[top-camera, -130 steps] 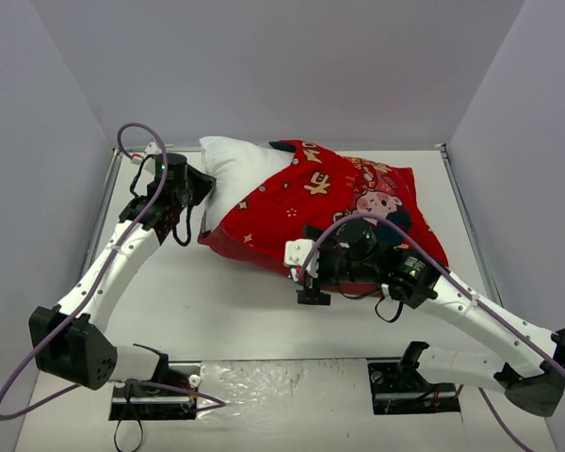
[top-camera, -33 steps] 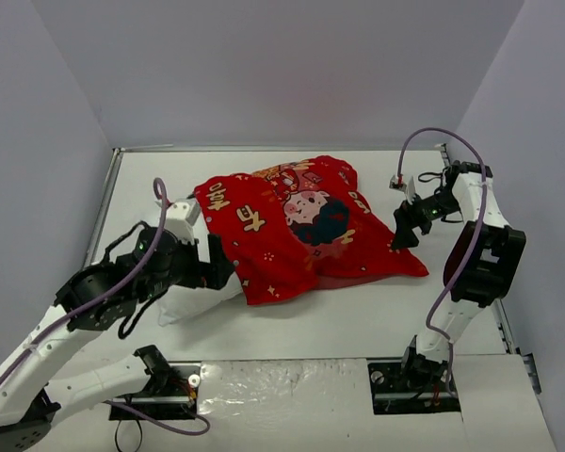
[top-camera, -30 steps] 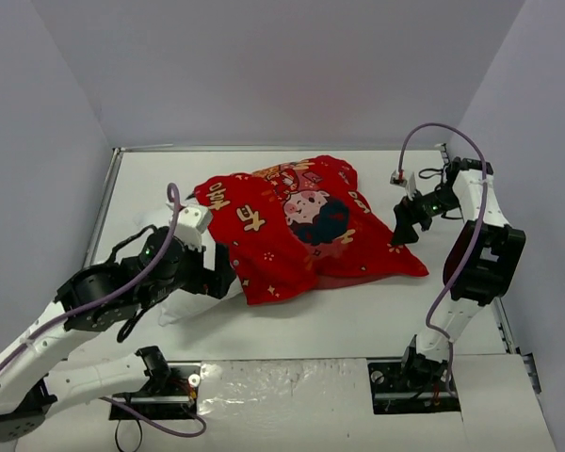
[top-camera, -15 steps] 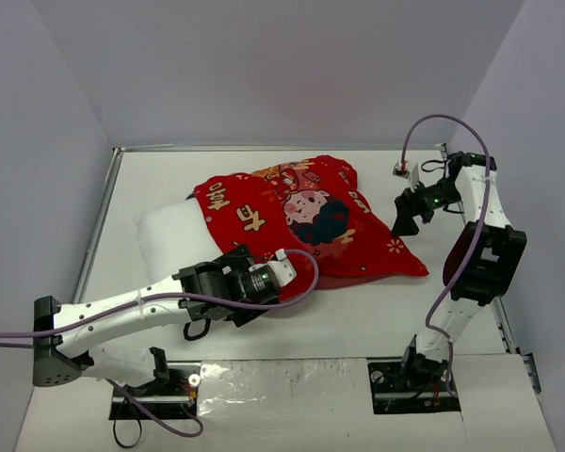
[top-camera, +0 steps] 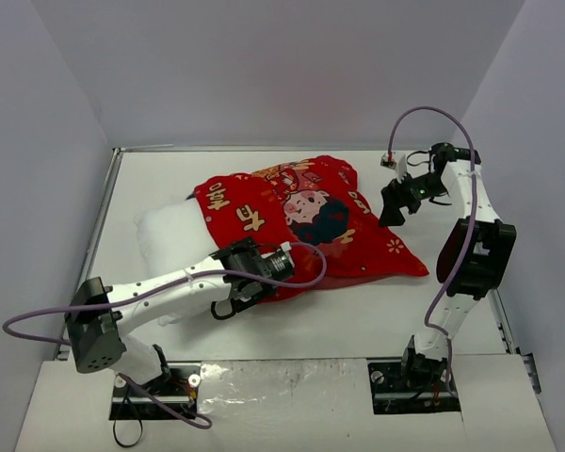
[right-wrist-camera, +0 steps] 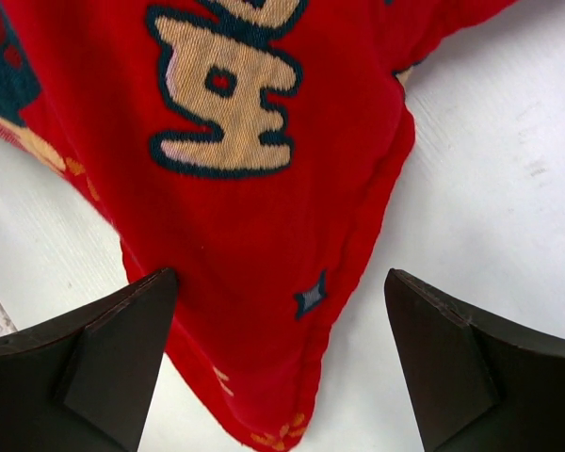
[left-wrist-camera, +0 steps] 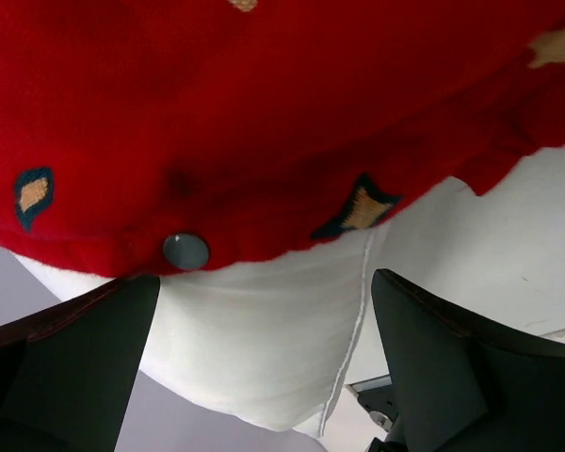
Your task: Remove the pillowcase from the pillow
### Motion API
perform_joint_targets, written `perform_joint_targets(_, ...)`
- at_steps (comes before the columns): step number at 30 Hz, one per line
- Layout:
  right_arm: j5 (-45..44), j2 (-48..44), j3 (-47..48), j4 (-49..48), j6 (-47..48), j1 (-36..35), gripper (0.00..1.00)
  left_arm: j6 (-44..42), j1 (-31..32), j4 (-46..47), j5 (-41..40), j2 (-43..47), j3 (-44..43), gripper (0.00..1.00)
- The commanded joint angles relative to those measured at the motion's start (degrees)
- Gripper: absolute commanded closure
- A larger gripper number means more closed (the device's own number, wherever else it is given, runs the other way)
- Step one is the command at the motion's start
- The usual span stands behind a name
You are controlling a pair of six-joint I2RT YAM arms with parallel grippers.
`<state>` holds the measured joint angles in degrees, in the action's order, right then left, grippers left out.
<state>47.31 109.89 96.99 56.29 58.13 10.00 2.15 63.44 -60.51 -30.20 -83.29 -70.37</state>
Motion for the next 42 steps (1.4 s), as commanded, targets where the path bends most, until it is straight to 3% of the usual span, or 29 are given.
perform_joint_targets(1,0.15,0.85,1.62,-0.48,-3.02,-0.68,0.12,-2.06,-3.31,-3.56,-3.38,-0.3,-1.62,0.04)
perform_joint_targets(6,-1.52,1.12,0.57,-2.5,-4.77,-0.6,0.12,-4.78,-6.13,-2.86,-1.8,-3.19,-0.82,0.08)
perform_joint_targets(10,-1.61,1.38,-0.31,-3.38,-5.39,-1.03,0.12,-7.33,-7.54,-0.41,-0.05,-5.04,1.1,0.23)
perform_joint_targets(11,-1.61,1.38,-0.57,-3.38,-5.39,-1.38,0.12,-7.51,-7.89,1.34,0.13,-4.87,2.24,0.42)
perform_joint_targets(12,-1.52,1.3,-0.84,-3.3,-5.31,-1.56,0.12,-7.69,-8.59,2.23,0.22,-4.61,2.86,0.53)
perform_joint_targets(17,-1.17,-0.72,-4.44,-2.51,-4.34,-5.24,0.11,-11.2,-10.09,7.07,0.4,-2.77,4.54,0.97)
perform_joint_targets(22,-1.17,-7.75,-5.06,-2.15,-5.65,-8.07,0.11,-11.12,-12.1,8.3,2.42,1.62,2.43,0.98)
perform_joint_targets(28,-2.75,-12.67,1.61,-1.54,-16.36,-9.11,0.12,-9.45,-15.09,8.22,5.84,8.83,0.32,0.98)
perform_joint_targets(33,-4.42,-17.16,2.85,-3.3,-25.59,-13.95,0.05,-8.48,-17.29,8.48,8.92,13.31,-0.91,0.98)
perform_joint_targets(38,-7.84,-18.21,-3.2,-3.47,-27.73,-22.12,0.04,-7.6,-19.93,10.15,12.08,15.52,-1.26,0.98)
perform_joint_targets(42,-14.95,-18.39,-8.3,-8.3,-25.18,-23.36,0.03,-6.9,-21.16,10.94,13.76,16.75,-1.79,0.98)
